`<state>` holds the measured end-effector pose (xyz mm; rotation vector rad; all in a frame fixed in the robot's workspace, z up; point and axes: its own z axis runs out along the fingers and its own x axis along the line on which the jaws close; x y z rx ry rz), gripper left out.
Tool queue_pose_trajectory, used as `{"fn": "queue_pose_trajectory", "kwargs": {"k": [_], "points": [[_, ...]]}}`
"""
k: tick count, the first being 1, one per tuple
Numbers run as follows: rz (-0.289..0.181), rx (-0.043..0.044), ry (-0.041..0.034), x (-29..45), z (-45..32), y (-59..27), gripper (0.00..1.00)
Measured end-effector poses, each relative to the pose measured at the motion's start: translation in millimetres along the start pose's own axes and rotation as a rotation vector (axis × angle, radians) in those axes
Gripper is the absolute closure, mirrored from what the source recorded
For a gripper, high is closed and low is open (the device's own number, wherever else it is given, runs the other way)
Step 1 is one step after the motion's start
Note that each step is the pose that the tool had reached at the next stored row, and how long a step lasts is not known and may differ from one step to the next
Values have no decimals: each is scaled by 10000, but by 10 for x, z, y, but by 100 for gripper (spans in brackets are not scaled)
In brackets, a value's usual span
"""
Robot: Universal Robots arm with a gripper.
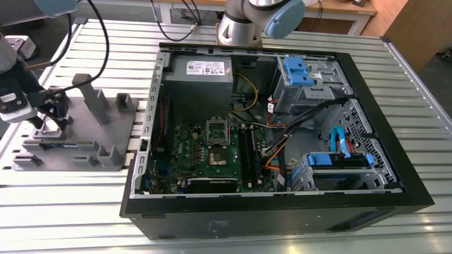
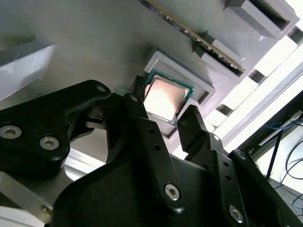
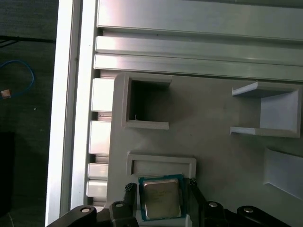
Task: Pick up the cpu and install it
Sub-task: 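Pick up the cpu and move it towards the insertion slot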
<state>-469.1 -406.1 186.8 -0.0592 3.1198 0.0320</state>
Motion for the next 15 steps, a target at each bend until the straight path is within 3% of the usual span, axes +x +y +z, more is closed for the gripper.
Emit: {"fn": "queue_pose_trajectory", "kwargs": {"k": [15], "points": [[-5, 2, 4, 1, 32, -1, 46]]}}
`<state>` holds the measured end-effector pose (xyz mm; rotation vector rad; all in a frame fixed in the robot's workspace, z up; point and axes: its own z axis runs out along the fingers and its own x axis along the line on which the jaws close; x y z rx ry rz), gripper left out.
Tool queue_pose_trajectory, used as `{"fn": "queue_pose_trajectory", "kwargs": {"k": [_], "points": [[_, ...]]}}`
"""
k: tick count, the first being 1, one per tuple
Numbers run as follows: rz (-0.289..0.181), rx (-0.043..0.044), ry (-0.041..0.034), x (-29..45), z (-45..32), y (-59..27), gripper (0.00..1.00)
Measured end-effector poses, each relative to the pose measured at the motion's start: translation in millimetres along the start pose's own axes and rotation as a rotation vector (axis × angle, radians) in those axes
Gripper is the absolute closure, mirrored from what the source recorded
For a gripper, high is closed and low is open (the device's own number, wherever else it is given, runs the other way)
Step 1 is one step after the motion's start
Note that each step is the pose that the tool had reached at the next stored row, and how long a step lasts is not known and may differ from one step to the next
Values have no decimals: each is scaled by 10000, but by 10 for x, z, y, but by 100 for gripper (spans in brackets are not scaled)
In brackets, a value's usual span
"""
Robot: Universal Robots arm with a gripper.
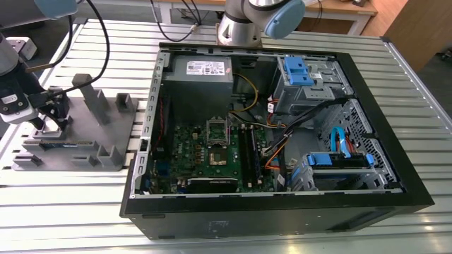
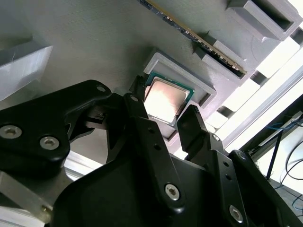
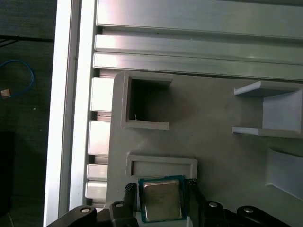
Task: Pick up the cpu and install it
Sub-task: 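Pick up the cpu and move it towards the insertion slot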
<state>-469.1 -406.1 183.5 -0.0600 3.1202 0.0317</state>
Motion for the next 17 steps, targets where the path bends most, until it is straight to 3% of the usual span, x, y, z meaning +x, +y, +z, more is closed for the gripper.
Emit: {"fn": "queue_pose_trajectory", "kwargs": {"k": [5, 6, 14, 17], "points": [[0, 0, 0, 0, 2, 0, 47], [0, 0, 1, 0, 2, 0, 53], [0, -1, -1, 0, 4, 0, 53], [2, -2, -3, -1, -33, 1, 53]]}}
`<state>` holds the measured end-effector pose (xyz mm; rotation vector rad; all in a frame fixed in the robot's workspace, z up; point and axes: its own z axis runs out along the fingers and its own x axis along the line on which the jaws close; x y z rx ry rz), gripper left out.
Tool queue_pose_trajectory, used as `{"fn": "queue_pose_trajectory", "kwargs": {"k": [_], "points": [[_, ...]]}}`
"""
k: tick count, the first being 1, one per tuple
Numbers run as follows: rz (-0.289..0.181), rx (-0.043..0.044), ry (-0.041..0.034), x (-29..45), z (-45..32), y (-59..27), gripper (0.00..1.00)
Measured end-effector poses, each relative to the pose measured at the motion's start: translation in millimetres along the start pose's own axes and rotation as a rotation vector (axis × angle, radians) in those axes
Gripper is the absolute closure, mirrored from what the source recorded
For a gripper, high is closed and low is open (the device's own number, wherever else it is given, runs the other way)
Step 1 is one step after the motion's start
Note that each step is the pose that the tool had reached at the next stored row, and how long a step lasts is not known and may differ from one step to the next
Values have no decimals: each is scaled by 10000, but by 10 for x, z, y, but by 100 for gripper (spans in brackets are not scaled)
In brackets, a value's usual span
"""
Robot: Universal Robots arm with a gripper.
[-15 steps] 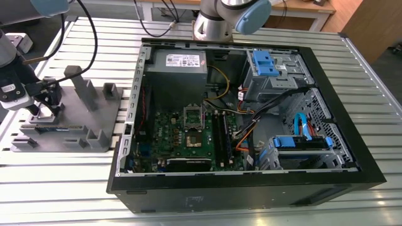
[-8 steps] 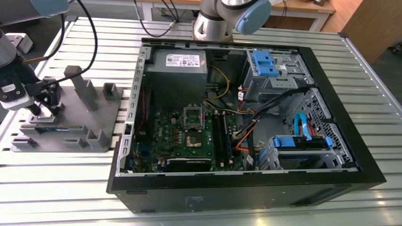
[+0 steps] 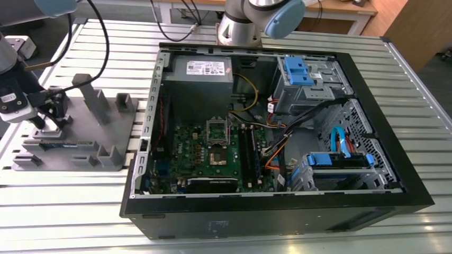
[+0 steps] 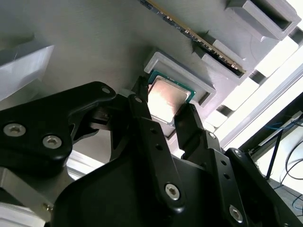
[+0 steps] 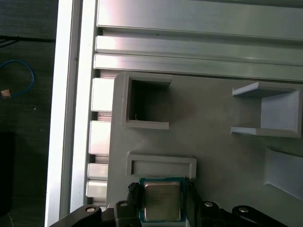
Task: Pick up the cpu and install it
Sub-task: 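Pick up the cpu and move it towards the insertion slot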
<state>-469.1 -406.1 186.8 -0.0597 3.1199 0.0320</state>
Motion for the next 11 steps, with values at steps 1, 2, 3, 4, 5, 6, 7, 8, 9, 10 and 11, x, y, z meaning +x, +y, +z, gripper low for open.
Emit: {"fn": "queue_pose_trajectory", "kwargs": {"k": [1, 2, 3, 4, 5, 6, 7, 8, 9, 10, 11], "points": [[2, 1, 0, 0, -15, 0, 53], [3, 0, 1, 0, -30, 0, 53], [5, 1, 1, -1, -42, 1, 53], [10, 0, 0, -1, -45, 1, 53], [21, 0, 0, -1, -44, 1, 53], [73, 1, -2, -1, -44, 1, 53], [198, 4, -3, -1, -44, 1, 53], [327, 7, -5, -1, -44, 0, 53], [393, 9, -5, -1, -44, 0, 53], [399, 9, -5, -1, -44, 0, 53], [400, 10, -6, -1, -44, 1, 53]]}}
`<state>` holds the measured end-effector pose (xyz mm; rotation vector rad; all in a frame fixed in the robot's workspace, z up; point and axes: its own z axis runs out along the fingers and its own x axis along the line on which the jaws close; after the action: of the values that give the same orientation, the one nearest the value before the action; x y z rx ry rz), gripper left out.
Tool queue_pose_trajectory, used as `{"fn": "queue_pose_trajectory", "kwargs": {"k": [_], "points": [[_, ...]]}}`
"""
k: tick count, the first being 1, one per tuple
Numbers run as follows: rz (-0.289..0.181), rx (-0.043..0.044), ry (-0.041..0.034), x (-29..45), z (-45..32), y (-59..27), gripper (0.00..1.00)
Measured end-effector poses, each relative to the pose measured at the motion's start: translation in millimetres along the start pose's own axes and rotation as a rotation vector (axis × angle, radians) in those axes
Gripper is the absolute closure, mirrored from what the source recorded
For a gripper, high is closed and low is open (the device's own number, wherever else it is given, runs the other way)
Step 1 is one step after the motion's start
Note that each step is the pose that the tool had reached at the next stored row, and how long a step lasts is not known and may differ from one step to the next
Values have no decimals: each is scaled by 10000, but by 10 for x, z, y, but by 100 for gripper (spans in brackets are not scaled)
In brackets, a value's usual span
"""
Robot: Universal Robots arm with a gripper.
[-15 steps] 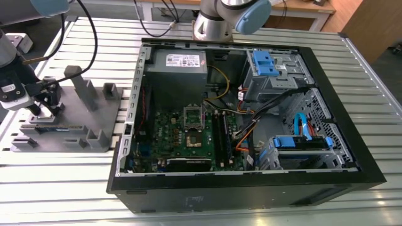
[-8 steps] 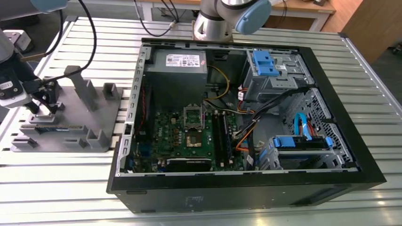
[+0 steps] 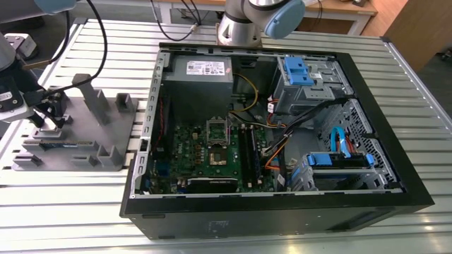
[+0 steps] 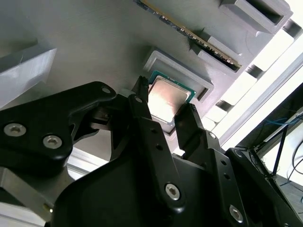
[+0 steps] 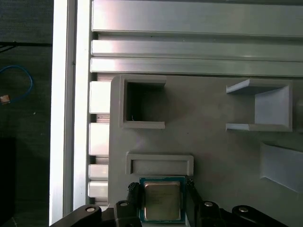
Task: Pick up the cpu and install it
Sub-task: 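Pick up the cpu and move it towards the insertion slot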
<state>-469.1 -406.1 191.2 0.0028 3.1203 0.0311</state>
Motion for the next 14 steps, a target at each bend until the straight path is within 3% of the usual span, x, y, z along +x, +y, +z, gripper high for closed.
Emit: {"fn": "queue_pose_trajectory", "kwargs": {"k": [11, 14], "points": [[6, 0, -1, 0, 0, 0, 53], [6, 0, 0, -1, -41, 1, 53]]}}
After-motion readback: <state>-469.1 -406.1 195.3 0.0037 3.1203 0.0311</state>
